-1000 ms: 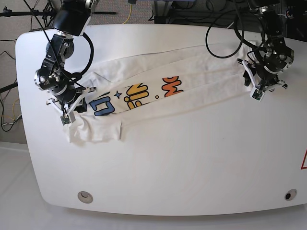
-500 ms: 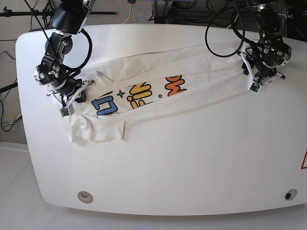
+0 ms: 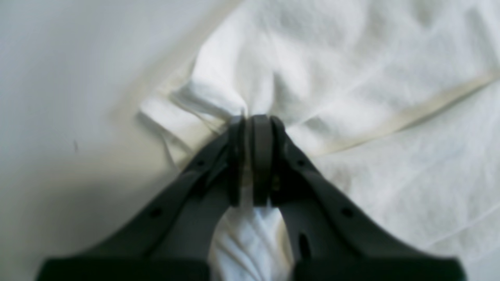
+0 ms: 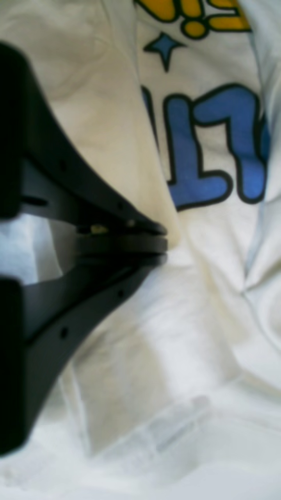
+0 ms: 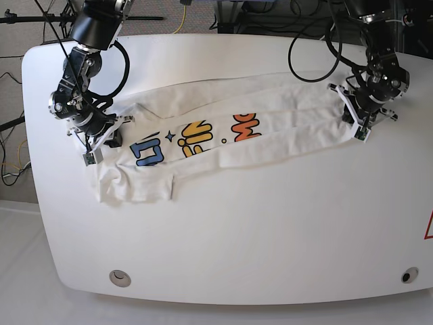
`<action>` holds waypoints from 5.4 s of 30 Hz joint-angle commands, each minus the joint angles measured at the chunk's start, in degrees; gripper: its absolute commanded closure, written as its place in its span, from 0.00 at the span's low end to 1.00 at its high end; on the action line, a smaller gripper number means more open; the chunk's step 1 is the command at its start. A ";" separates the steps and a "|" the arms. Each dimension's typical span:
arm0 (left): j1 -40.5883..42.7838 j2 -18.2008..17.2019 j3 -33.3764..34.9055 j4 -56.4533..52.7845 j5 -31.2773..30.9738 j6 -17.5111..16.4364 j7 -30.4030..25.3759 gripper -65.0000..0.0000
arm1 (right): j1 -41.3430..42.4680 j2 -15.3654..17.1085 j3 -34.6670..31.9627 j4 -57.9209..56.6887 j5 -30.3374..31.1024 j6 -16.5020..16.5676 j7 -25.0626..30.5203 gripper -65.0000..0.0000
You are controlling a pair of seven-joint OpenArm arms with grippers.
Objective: Fold the T-shirt properly
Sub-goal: 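Drag the folded shirt with both grippers away from the arm bases and spread it, then hold the strip end with the left gripper and adjust the right gripper's grip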
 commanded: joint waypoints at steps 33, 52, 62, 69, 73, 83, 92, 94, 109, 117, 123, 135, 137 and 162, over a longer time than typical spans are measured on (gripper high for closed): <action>-17.25 -6.19 7.18 -22.97 1.91 -0.36 -4.76 1.00 | -5.67 -5.06 6.01 0.63 -0.27 0.49 -1.68 1.00; -20.77 -6.02 -2.75 -4.59 1.82 -0.36 -4.50 1.00 | -1.01 -4.71 7.41 14.78 -0.18 0.49 -3.70 0.39; -19.98 -5.93 -7.94 2.53 1.82 -0.36 -4.41 0.98 | 3.92 -3.13 7.24 16.45 -0.18 0.49 -6.87 0.26; -15.85 -6.02 -11.10 3.85 1.82 -0.45 -2.56 0.82 | 8.05 -3.21 7.15 11.97 -0.62 0.49 -6.78 0.28; -12.33 -5.84 -12.77 5.25 1.82 -0.49 -1.86 0.75 | 11.12 -3.04 7.15 6.25 -0.71 0.49 -6.52 0.28; -3.80 -4.61 -15.32 8.86 1.82 -0.49 -2.21 0.73 | 14.99 -1.46 6.80 -2.71 -0.80 0.49 0.96 0.28; -0.20 -4.79 -15.59 9.03 1.73 -0.49 -2.30 0.73 | 17.45 1.18 4.78 -10.71 -0.80 0.49 5.18 0.28; 0.15 -4.79 -15.59 9.03 1.73 -0.49 -2.30 0.73 | 17.45 1.36 4.69 -12.03 -0.80 0.49 7.11 0.28; 0.42 -4.61 -17.70 9.03 1.82 -0.49 -2.21 0.73 | 17.45 2.06 4.69 -17.84 -0.80 0.49 11.86 0.28; 0.33 -4.61 -17.61 9.03 1.82 -0.49 -2.21 0.73 | 17.63 2.06 4.60 -17.84 -0.71 0.58 11.77 0.29; 0.24 -4.61 -17.52 9.03 1.82 -0.49 -2.21 0.73 | 17.72 1.88 4.60 -17.84 -0.71 0.58 11.77 0.52; 0.06 -4.61 -17.43 8.86 1.82 -0.49 -2.21 0.73 | 17.63 0.57 4.60 -18.01 -0.71 0.58 11.77 0.98; 0.06 -4.61 -17.43 8.86 1.82 -0.49 -2.21 0.73 | 17.63 0.57 4.60 -18.01 -0.71 0.58 11.77 1.00; -0.02 -4.52 -16.11 8.68 1.82 -0.49 -2.30 0.73 | 11.92 -0.58 4.69 -2.80 -0.18 0.58 3.24 1.00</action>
